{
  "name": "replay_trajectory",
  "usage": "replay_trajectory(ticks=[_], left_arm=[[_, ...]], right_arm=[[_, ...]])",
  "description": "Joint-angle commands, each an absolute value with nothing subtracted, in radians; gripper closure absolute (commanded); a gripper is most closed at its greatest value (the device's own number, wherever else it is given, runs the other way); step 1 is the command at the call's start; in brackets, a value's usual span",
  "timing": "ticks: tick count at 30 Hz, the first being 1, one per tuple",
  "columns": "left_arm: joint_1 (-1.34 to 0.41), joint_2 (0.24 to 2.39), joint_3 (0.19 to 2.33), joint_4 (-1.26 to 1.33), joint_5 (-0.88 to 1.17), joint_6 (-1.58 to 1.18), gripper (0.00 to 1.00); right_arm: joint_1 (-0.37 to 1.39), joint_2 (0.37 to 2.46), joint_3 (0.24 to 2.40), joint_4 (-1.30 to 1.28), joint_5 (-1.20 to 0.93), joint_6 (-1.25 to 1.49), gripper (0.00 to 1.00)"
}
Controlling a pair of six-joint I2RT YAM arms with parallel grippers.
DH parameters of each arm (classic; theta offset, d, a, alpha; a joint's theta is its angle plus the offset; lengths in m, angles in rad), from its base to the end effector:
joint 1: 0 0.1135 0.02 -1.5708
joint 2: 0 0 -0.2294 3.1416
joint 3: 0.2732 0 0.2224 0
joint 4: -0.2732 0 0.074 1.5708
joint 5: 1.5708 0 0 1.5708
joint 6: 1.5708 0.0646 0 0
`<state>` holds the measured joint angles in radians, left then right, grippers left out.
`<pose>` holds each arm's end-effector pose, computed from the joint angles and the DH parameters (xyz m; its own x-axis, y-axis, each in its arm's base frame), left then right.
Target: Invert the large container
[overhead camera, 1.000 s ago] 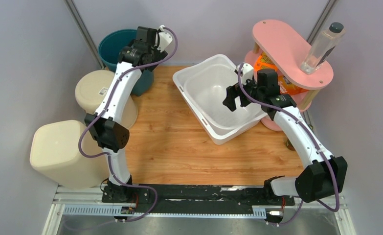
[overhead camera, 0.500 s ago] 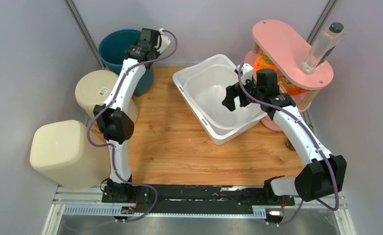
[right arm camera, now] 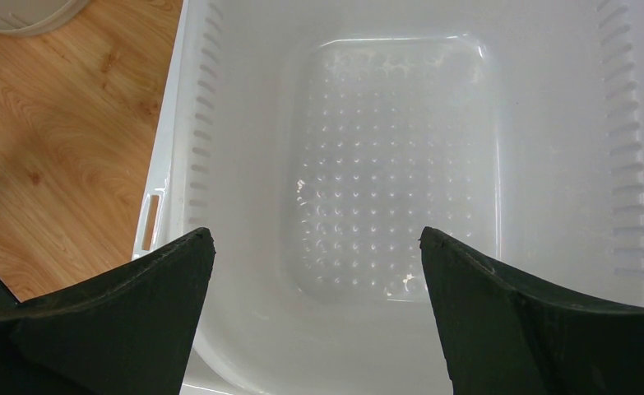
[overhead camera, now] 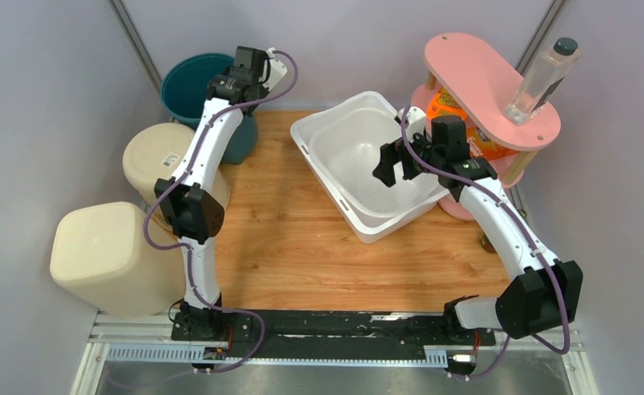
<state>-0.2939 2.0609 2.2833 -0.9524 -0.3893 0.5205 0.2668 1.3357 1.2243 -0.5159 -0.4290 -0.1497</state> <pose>0.4123 -0.0992 0.3325 -0.5551 0.6487 -0.5206 0.3151 0.7432 0.5902 0.2761 0.1033 0.2945 -0.4757 -0.2706 -0.8370 -0.6427 0.7565 0.1207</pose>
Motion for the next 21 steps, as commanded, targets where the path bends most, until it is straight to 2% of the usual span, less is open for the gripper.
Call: replay_trajectory(ticks=[1,9,15,21], left_arm=[[-0.324,1.914,2.344,-0.958,-0.353,0.511,0.98],[-0.372,1.754,2.342,-0.925,-0.297,0.532,1.0],[-0.388,1.635,2.325,-1.039,-0.249,0.511,1.0],[-0.388,1.534,2.326,-1.238,0.054,0.431,1.0]], right_arm=[[0.263,1.34,1.259,-0.478,-0.455,-0.13,0.0],[0.264,1.362,1.27,-0.473,-0.472,-0.121,0.0],[0.263,1.36,1.267,-0.473,-0.454,-0.132,0.0],[0.264,1.375,1.291,-0.473,-0.457,-0.136,0.0]])
